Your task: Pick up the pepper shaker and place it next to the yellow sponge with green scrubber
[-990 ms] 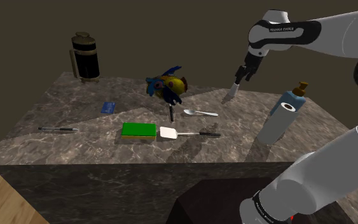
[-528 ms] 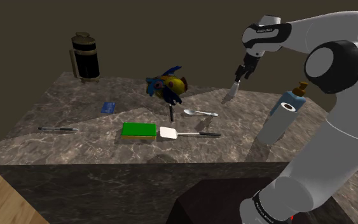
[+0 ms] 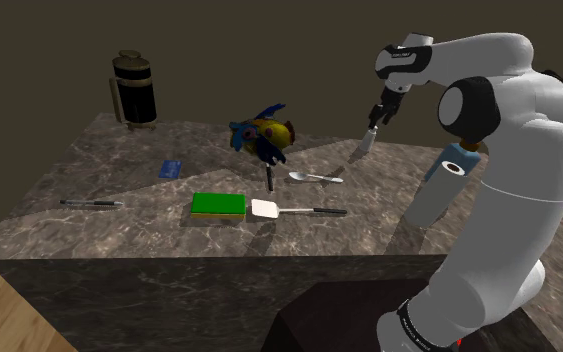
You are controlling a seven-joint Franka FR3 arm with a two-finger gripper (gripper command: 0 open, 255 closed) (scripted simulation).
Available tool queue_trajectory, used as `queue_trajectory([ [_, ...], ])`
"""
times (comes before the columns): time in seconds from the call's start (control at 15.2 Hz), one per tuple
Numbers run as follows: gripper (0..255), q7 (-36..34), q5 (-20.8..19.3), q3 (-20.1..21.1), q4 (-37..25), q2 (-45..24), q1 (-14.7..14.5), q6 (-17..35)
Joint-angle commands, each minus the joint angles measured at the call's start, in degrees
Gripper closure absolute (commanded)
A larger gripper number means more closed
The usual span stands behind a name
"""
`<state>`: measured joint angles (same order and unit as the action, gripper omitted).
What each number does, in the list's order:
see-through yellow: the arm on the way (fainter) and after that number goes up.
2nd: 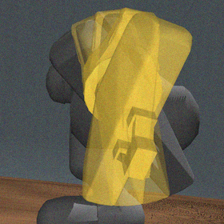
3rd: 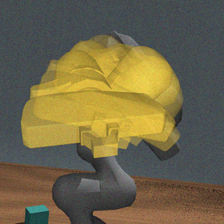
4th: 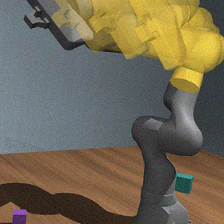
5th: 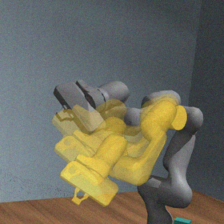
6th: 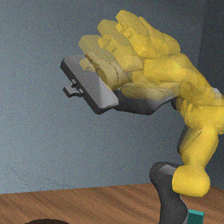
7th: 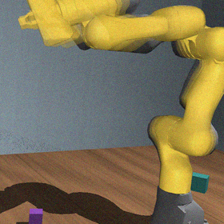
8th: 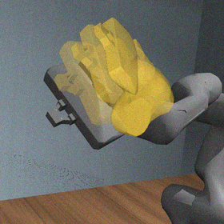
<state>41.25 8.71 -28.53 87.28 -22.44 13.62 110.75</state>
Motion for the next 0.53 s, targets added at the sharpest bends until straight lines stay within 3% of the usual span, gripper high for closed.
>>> queue_trajectory([
  [0.0, 0, 0.19, 0.25, 0.10, 0.84, -0.43, 0.09, 1.25],
  [0.46, 0, 0.49, 0.71, 0.30, 2.49, -1.24, 0.20, 3.62],
])
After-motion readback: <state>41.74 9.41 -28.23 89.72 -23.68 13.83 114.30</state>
